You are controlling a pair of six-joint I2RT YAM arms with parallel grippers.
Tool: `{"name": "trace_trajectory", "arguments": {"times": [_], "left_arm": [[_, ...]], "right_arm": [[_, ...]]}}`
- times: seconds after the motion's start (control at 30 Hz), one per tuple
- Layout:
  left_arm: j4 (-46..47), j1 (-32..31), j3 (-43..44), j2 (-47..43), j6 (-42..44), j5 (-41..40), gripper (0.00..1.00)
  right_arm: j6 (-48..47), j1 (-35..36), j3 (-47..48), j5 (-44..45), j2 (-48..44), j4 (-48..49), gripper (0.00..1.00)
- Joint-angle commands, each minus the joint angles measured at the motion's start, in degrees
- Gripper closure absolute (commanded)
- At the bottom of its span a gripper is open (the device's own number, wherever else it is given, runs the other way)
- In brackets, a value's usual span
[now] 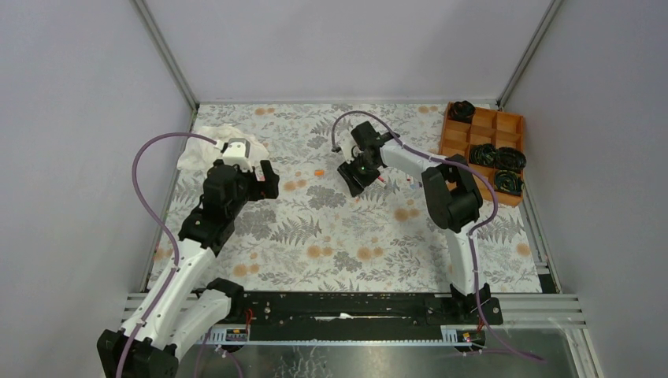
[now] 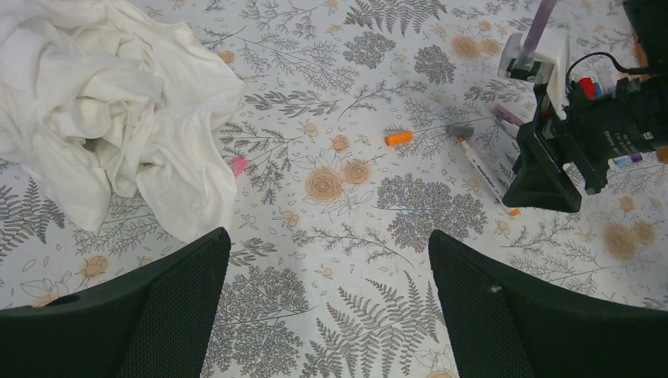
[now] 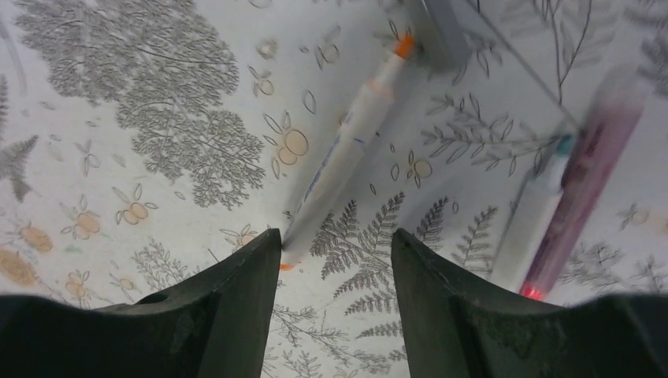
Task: Insert the pens into the pen caps
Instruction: Place the pen at the center of the board, then pick up the pen from the center of the board.
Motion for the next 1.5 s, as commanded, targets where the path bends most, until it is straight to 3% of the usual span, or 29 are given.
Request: {"name": "trace_trajectory", "arguments": {"times": [0.0, 0.17, 0.3, 0.6, 0.7, 0.77, 0.87, 1.03, 1.13, 1.3, 1.47], "left_arm": [[0.66, 0.69, -0.3, -0.15, 0.41, 0.71, 0.01], [0.61, 0.78, -0.63, -1.21, 0.41, 0.51, 0.01], [0.71, 0.78, -0.61, -1.29, 0.41, 0.87, 0.01], [1.95, 0.78, -0.45, -1.44, -1.37, 4.5, 0.01], [3.66, 0.82, -0.55, -0.82, -4.8, 9.48, 0.01], [5.7, 0.82, -1.33, -0.5, -8.93, 13.03, 0.02], [12.44, 0.79, -4.9, -0.75, -18.52, 20.87, 0.02], [40.68, 0.78, -19.69, 0.38, -42.04, 30.18, 0.09], [56.68, 0.72, -27.85, 4.82, -52.3, 30.79, 0.11], [65.69, -2.54, -28.84, 14.06, -54.19, 29.27, 0.06], [75.15, -7.25, -25.48, 26.05, -52.95, 27.69, 0.07]], "right_arm": [[13.56, 1.27, -0.69, 7.41, -3.02, 4.79, 0.41], [16.87, 2.2, 1.57, 6.96, 0.99, 3.89, 0.43], [13.72, 3.61, 0.42, 10.46, 1.08, 2.56, 0.56], [7.77, 7.62, -15.22, 22.73, -4.33, 6.2, 0.61], [6.98, 7.56, -17.77, 23.54, -4.01, 7.93, 0.86], [7.08, 7.43, -18.12, 22.61, -3.27, 8.43, 0.97], [7.7, 6.57, -17.02, 18.67, -2.82, 8.17, 1.0], [9.12, 3.24, -19.07, 8.36, -8.15, 11.42, 1.0], [10.73, 0.8, -23.12, 0.99, -13.43, 15.2, 1.0], [15.09, -2.73, -29.05, -10.5, -20.31, 21.38, 1.0], [19.13, -5.82, -30.49, -21.12, -22.21, 23.77, 1.0]]}}
